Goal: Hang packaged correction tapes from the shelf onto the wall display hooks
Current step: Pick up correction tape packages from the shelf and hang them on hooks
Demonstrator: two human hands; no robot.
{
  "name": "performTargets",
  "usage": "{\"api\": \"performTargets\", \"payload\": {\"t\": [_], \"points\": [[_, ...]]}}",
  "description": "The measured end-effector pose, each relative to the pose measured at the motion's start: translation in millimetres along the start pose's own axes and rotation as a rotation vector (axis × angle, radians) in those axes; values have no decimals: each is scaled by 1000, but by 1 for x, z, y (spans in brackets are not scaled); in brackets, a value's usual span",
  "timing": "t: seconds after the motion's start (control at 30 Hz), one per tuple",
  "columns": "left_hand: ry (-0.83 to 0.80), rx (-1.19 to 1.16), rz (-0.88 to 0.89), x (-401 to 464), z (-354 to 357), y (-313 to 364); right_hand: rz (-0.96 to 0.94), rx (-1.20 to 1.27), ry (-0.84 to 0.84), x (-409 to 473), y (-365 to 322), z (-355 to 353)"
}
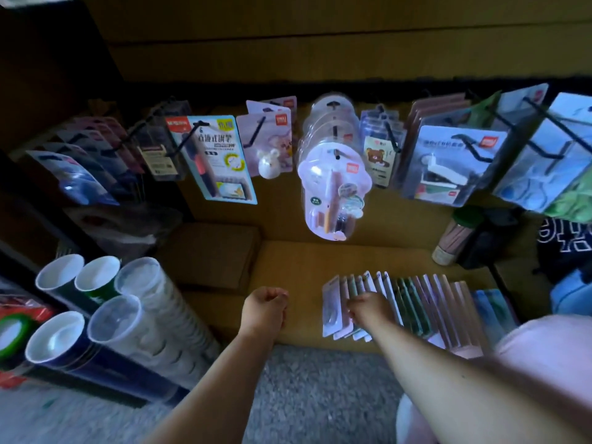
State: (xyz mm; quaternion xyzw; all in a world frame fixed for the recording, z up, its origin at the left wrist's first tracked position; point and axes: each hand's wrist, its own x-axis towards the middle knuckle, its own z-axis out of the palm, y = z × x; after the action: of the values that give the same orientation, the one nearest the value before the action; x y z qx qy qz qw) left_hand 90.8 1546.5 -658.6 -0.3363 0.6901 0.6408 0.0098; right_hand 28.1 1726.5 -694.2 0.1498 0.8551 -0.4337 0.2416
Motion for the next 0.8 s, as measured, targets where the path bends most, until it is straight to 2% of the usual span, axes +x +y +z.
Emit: {"api": "performTargets", "payload": {"t": [0.13, 0.57, 0.7, 0.8], "points": [[-14, 10, -39, 11, 1, -15, 66, -7, 36, 16, 5, 8], [-61, 40, -132, 45, 15, -42, 57, -214, 124, 64, 24, 47], [-77, 56, -155, 46, 17, -53, 188, -269, 152, 68, 28, 51], [-91, 69, -165, 46, 18, -58, 212, -406, 209, 69, 27, 56]]}}
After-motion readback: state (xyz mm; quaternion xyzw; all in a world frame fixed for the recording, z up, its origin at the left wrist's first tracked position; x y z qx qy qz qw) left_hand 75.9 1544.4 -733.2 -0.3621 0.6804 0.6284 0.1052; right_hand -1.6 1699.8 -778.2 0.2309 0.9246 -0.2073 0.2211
